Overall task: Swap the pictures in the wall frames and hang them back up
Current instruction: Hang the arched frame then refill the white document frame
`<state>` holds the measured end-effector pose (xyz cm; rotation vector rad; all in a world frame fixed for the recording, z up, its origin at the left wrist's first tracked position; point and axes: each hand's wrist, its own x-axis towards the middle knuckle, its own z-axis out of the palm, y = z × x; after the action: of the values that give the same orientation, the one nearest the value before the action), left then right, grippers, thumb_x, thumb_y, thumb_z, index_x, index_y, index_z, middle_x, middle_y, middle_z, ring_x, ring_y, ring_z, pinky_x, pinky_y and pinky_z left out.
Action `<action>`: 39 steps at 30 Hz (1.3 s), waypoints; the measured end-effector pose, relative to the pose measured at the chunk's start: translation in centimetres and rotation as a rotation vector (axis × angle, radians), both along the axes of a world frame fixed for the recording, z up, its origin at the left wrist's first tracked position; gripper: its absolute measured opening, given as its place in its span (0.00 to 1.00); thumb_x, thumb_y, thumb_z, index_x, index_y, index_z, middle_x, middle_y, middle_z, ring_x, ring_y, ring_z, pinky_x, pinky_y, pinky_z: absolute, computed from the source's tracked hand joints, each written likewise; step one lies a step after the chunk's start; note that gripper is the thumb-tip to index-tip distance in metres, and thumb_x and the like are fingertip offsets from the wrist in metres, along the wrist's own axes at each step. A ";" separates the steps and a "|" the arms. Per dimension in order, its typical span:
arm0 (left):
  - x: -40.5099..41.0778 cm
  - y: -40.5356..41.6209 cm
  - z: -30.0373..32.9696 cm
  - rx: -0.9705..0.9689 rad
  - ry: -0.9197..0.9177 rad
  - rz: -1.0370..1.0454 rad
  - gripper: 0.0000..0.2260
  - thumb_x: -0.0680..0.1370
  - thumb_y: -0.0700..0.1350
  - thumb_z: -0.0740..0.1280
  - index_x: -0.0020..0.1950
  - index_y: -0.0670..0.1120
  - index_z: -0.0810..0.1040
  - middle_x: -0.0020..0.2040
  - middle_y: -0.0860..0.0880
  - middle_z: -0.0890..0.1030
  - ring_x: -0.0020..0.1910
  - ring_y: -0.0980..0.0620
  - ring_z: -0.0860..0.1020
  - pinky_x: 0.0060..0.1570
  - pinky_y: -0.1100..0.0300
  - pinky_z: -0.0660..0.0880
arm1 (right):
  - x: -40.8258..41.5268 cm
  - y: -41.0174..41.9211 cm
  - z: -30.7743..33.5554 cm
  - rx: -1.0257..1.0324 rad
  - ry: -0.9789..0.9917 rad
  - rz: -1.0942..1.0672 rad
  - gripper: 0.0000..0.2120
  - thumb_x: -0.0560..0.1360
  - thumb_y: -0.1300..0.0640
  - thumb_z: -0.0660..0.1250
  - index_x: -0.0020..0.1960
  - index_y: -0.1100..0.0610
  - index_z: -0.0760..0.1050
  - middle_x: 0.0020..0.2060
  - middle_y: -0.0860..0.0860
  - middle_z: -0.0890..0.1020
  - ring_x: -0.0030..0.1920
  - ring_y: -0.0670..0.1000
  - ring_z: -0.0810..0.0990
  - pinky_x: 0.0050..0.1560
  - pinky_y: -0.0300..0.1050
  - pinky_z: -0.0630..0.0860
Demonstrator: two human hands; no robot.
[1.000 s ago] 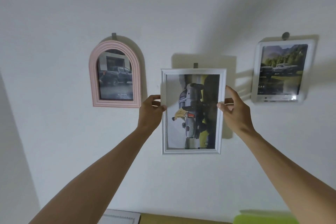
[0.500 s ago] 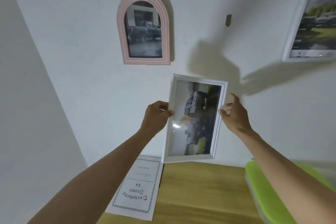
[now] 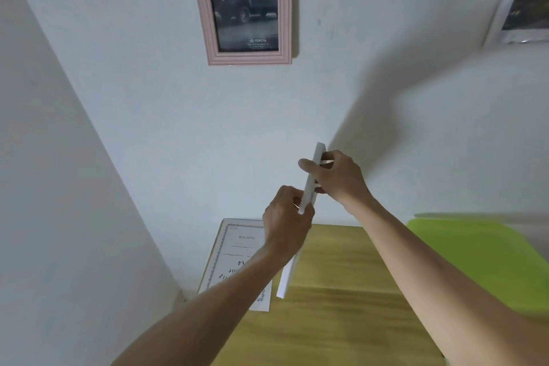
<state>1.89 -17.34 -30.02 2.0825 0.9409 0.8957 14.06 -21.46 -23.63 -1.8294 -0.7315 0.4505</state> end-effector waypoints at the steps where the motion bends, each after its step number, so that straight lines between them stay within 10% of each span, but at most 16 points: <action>1: 0.1 -0.3 -0.4 0.025 0.003 -0.002 0.04 0.74 0.46 0.69 0.46 0.50 0.74 0.43 0.56 0.78 0.39 0.54 0.78 0.43 0.52 0.76 | -0.1 0.1 -0.3 -0.012 -0.013 -0.027 0.19 0.70 0.47 0.74 0.56 0.55 0.76 0.45 0.48 0.83 0.44 0.52 0.85 0.49 0.53 0.83; 5: 0.7 -0.9 -2.6 0.120 0.082 -0.126 0.10 0.77 0.54 0.68 0.53 0.50 0.77 0.49 0.57 0.76 0.43 0.53 0.78 0.44 0.56 0.74 | 0.7 -0.6 -2.0 -0.019 -0.005 -0.081 0.05 0.71 0.61 0.68 0.46 0.56 0.80 0.43 0.54 0.84 0.46 0.57 0.84 0.47 0.59 0.83; 11: -0.6 2.4 -6.3 0.166 -0.002 -0.070 0.19 0.80 0.55 0.64 0.66 0.46 0.73 0.61 0.50 0.74 0.61 0.50 0.73 0.63 0.52 0.71 | 3.3 -4.0 -3.2 0.012 0.258 0.012 0.11 0.74 0.71 0.67 0.50 0.58 0.83 0.46 0.56 0.87 0.44 0.57 0.87 0.41 0.48 0.82; 15: -2.7 7.0 -8.1 -0.147 0.175 0.006 0.26 0.81 0.51 0.62 0.76 0.44 0.60 0.71 0.43 0.64 0.72 0.45 0.64 0.70 0.50 0.60 | 5.2 -5.8 -5.4 -0.002 0.366 0.034 0.11 0.75 0.71 0.67 0.53 0.61 0.82 0.47 0.58 0.86 0.45 0.59 0.85 0.46 0.50 0.81; 23: -4.9 8.8 -10.7 -0.691 0.163 -0.165 0.15 0.78 0.43 0.69 0.65 0.52 0.77 0.46 0.48 0.83 0.45 0.50 0.80 0.48 0.53 0.77 | 7.6 -5.3 -10.7 -0.060 0.519 0.059 0.11 0.76 0.69 0.68 0.56 0.62 0.81 0.50 0.59 0.86 0.47 0.58 0.85 0.51 0.54 0.80; 29: -4.0 9.8 -12.3 -0.927 0.079 0.017 0.14 0.75 0.37 0.72 0.57 0.50 0.80 0.50 0.43 0.83 0.43 0.50 0.80 0.42 0.55 0.76 | 7.9 -3.4 -15.5 -0.069 0.587 -0.047 0.11 0.79 0.60 0.68 0.60 0.62 0.79 0.51 0.55 0.86 0.49 0.54 0.86 0.48 0.44 0.78; 39: -2.2 9.1 -18.6 -0.914 0.219 0.232 0.14 0.74 0.36 0.71 0.59 0.46 0.81 0.39 0.49 0.81 0.35 0.53 0.80 0.36 0.60 0.76 | 5.1 -3.3 -25.5 -0.477 0.383 0.028 0.30 0.75 0.67 0.57 0.62 0.32 0.73 0.38 0.50 0.86 0.32 0.52 0.77 0.36 0.44 0.75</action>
<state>-0.28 -8.19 -48.63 1.3009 1.3952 0.2327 19.16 -24.75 -49.13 -2.0819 -0.4046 1.0301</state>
